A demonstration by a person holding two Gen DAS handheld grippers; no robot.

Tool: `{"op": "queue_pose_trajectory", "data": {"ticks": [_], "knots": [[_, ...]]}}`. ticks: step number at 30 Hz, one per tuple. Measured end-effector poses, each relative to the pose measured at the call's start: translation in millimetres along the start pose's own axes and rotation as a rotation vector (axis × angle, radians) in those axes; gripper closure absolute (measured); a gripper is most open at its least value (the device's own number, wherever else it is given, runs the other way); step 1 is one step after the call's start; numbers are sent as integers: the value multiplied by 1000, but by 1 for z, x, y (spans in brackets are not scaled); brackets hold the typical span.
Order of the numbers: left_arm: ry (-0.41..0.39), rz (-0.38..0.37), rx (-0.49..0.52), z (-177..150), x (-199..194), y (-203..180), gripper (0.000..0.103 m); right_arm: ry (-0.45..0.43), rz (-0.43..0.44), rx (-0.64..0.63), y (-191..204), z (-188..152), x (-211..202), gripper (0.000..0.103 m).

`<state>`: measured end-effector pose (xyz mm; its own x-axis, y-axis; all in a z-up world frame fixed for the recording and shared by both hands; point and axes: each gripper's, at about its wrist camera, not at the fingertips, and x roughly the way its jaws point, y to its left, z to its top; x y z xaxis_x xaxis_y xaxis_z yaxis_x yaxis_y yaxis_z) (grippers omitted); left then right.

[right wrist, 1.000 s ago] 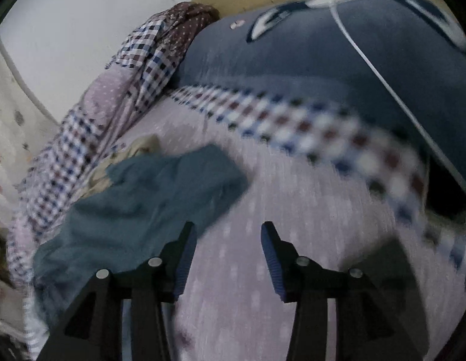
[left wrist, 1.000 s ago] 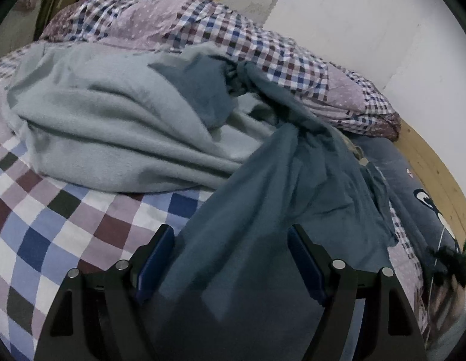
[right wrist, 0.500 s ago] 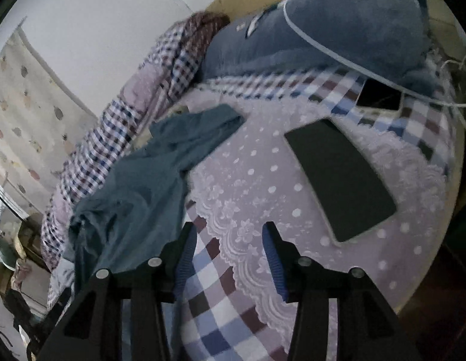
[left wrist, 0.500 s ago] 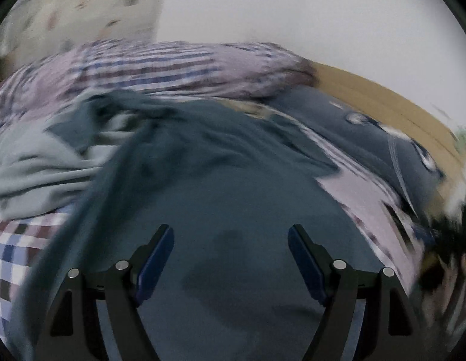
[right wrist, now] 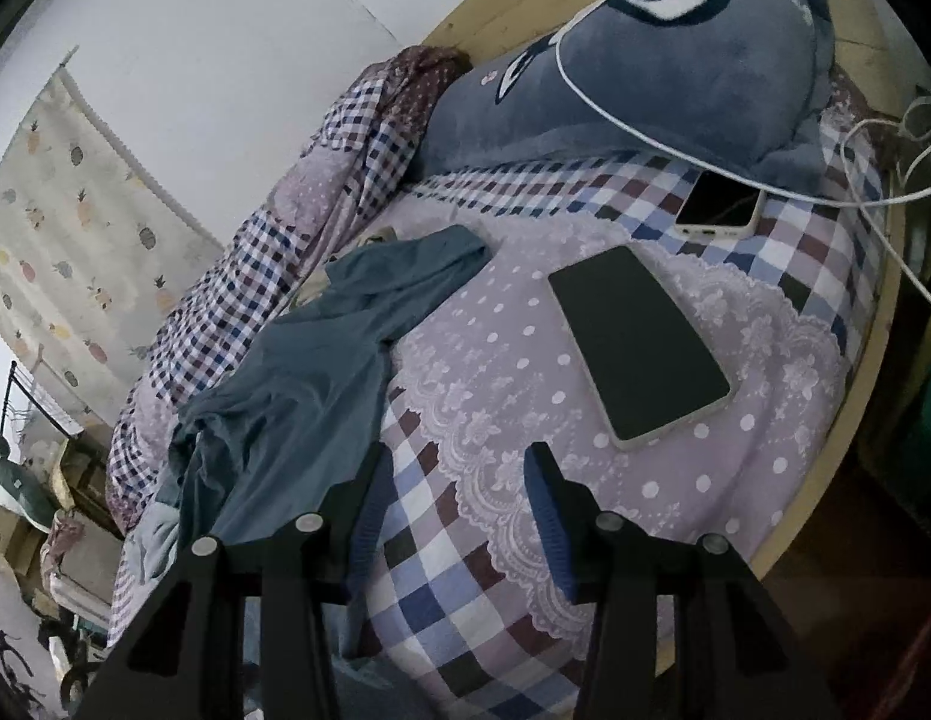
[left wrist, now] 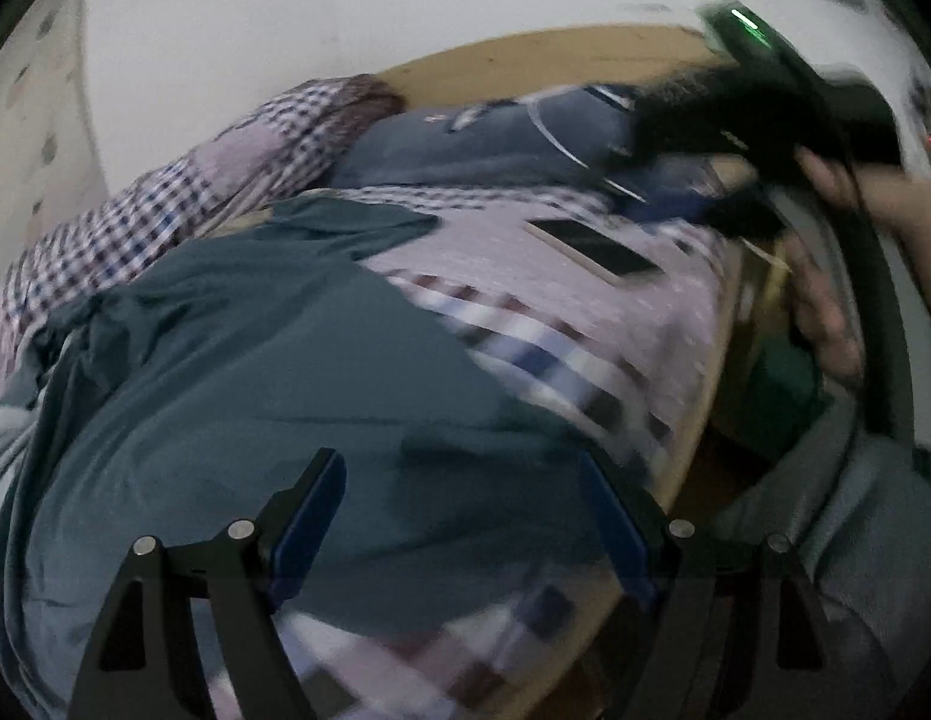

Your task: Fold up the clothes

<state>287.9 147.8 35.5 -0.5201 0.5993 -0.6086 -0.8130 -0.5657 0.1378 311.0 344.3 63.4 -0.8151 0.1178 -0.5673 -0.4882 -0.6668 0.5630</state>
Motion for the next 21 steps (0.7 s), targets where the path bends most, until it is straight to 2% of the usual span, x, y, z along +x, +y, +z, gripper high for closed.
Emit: {"op": "queue_pose_trajectory", "data": {"ticks": [7,10,15,16,20,21], "knots": [[59,66,126,-10,23,-57,20,15,27,-3,-2,-2,-2,53],[67,110,185,-10,32,-69,20,11,31,-3,-6,-2,-6,53],[102,155,226,-13,51,-78,20,-2,20,39,-24,4,-13,53],[107,154,229,-13,52,-78,25,-3,17,54,-29,6,-14,53],[125,124,197,-10,54,-72,79,-8,11,88,-40,9,-16,53],[131,110,181,-9,53,-69,84,-7,12,90,-41,10,-16,53]]}}
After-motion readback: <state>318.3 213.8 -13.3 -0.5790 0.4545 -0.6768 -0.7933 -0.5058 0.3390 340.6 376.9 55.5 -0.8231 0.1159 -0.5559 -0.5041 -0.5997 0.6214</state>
